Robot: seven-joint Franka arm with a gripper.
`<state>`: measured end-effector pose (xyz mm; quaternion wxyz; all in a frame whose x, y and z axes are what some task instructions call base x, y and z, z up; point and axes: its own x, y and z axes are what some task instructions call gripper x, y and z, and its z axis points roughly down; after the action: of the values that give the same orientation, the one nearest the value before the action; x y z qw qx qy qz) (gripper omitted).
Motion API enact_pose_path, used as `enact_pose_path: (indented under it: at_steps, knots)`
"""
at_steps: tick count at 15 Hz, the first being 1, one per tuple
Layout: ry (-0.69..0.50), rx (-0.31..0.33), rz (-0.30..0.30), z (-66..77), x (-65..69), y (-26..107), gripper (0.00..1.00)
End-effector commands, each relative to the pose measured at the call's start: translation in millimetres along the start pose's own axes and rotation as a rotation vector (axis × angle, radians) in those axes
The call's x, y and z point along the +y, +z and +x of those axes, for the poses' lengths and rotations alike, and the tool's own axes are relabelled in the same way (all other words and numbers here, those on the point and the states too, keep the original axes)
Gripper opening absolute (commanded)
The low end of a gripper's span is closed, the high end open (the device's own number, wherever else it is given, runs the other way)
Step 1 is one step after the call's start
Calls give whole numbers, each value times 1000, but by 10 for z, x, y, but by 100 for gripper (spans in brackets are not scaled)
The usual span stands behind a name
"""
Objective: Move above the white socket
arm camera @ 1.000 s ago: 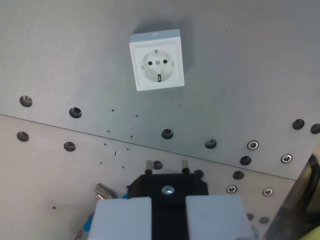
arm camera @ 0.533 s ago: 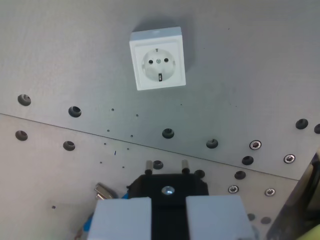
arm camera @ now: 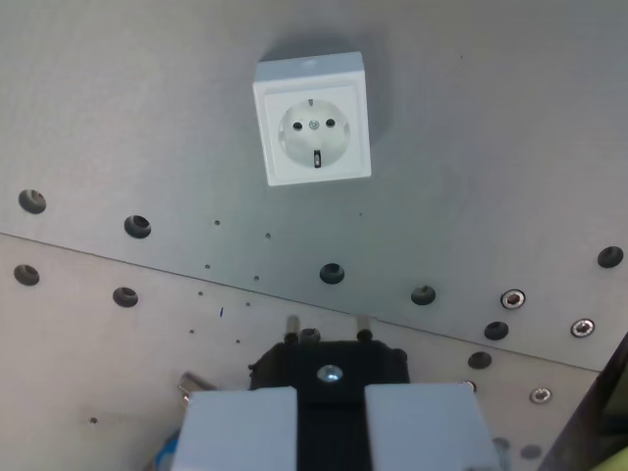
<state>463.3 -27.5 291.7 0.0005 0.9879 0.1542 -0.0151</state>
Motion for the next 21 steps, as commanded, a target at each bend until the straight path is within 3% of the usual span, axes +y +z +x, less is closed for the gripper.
enact_pose_path:
  at_steps: [1, 21]
  knots:
    - [-42, 76, -29, -21, -1, 147, 0]
    - [-92, 61, -30, -59, -9, 1136, 0]
